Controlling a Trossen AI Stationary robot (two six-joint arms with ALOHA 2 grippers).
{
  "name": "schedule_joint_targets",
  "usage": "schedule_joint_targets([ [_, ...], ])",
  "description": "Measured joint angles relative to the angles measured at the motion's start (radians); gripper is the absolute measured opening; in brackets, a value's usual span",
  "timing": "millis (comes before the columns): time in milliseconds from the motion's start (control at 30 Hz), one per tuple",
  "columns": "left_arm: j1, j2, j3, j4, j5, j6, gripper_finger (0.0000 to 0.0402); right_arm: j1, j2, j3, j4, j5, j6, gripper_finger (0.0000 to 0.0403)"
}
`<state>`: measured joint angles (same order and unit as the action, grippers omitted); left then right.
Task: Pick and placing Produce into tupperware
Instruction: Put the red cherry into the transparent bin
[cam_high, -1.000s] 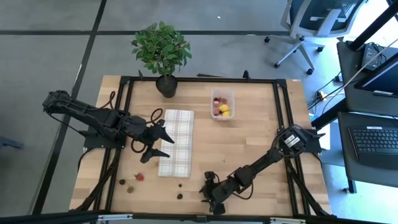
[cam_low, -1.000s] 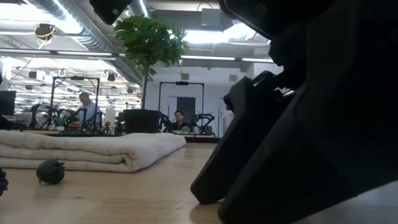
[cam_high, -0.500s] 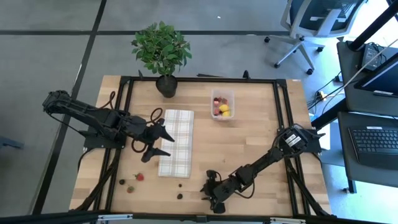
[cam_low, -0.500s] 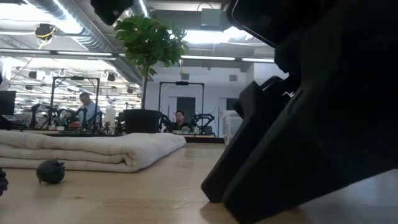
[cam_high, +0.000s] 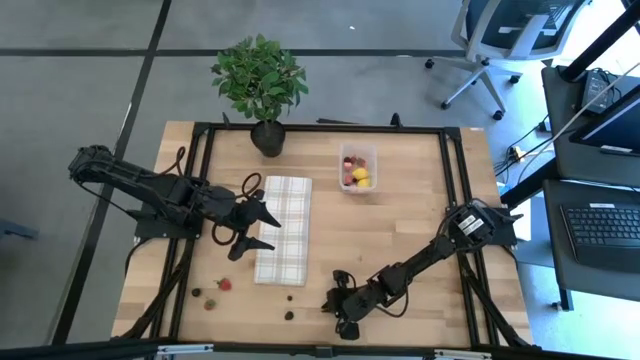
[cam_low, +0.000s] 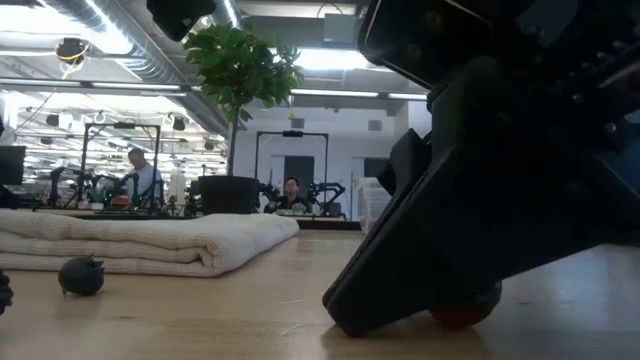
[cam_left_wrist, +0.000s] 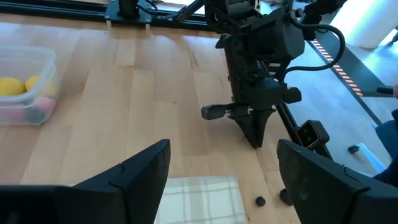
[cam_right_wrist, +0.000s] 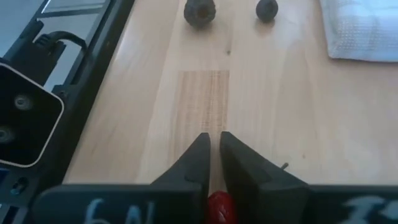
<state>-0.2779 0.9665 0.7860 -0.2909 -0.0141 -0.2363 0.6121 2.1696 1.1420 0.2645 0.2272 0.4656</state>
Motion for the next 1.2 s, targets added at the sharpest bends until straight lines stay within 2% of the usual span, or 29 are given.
schedule_joint_targets([
  [400, 0.0, 0.0, 0.0, 0.0, 0.0, 0.0, 0.0284, -0.003, -0.015, -0.002, 0.012, -0.006, 0.033, 0.003],
  [800, 0.0, 0.0, 0.0, 0.0, -0.001, 0.0, 0.0284, -0.069, -0.149, -0.006, -0.086, -0.007, -0.025, 0.0021],
  [1000, 0.0, 0.0, 0.0, -0.001, -0.001, 0.0, 0.0284, -0.131, -0.295, -0.005, -0.257, -0.003, -0.033, 0.0014],
  [1200, 0.0, 0.0, 0.0, -0.001, -0.001, 0.0, 0.0284, -0.25, -0.525, -0.003, -0.466, 0.026, 0.004, 0.0013],
])
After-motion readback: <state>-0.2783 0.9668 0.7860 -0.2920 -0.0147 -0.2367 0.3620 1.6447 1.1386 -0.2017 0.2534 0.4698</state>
